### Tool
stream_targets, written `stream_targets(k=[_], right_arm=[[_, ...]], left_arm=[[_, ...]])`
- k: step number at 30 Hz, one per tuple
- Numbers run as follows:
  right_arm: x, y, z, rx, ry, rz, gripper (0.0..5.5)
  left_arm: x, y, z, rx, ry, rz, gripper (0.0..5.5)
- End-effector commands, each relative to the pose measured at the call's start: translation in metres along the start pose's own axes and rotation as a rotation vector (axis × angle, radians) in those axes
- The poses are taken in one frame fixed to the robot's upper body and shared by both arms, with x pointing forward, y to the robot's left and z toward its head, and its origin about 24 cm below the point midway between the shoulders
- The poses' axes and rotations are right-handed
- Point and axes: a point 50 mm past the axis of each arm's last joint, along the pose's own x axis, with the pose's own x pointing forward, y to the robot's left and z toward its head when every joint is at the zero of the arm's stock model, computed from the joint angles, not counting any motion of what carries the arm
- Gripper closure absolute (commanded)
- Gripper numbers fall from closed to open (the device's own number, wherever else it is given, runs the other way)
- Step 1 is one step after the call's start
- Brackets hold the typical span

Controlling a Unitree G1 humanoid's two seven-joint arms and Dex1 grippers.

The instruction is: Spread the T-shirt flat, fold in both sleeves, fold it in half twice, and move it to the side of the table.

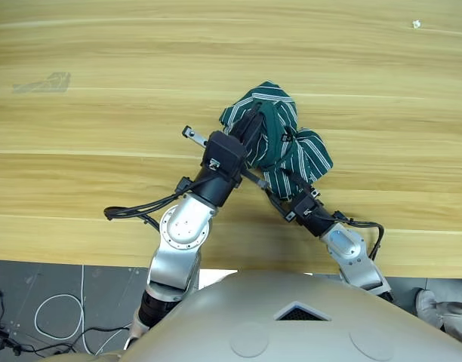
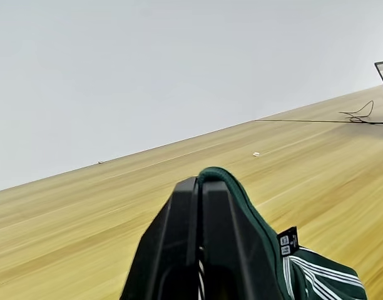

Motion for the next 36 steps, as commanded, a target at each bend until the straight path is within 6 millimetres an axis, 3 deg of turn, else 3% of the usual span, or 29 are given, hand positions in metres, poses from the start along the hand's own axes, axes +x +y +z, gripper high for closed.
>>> stream_targets(k=[1, 12, 18, 24, 28, 36], right_arm=[[0.002, -0.002, 0.001, -0.011, -0.011, -0.009, 3.5], [0.002, -0.004, -0.001, 0.013, -0.013, -0.029, 5.4], [0.005, 0.001, 0.006, 0.054, -0.094, -0.024, 5.46], [0.004, 0.004, 0.017, 0.019, -0.23, -0.019, 4.5], [0.004, 0.005, 0.021, -0.113, -0.277, -0.035, 3.75], [0.024, 0.015, 0.018, -0.296, -0.288, -0.098, 2.39]], left_arm=[[-0.001, 0.0, 0.001, -0.004, -0.001, -0.001, 5.5], [-0.003, 0.002, 0.008, -0.003, -0.026, 0.0, 5.5], [-0.003, 0.004, 0.01, -0.005, -0.039, -0.001, 5.5], [0.004, 0.012, 0.009, 0.031, -0.024, 0.007, 5.5], [0.011, 0.019, 0.009, 0.026, -0.015, 0.025, 5.5], [0.018, 0.013, 0.024, -0.001, -0.08, -0.045, 5.5]])
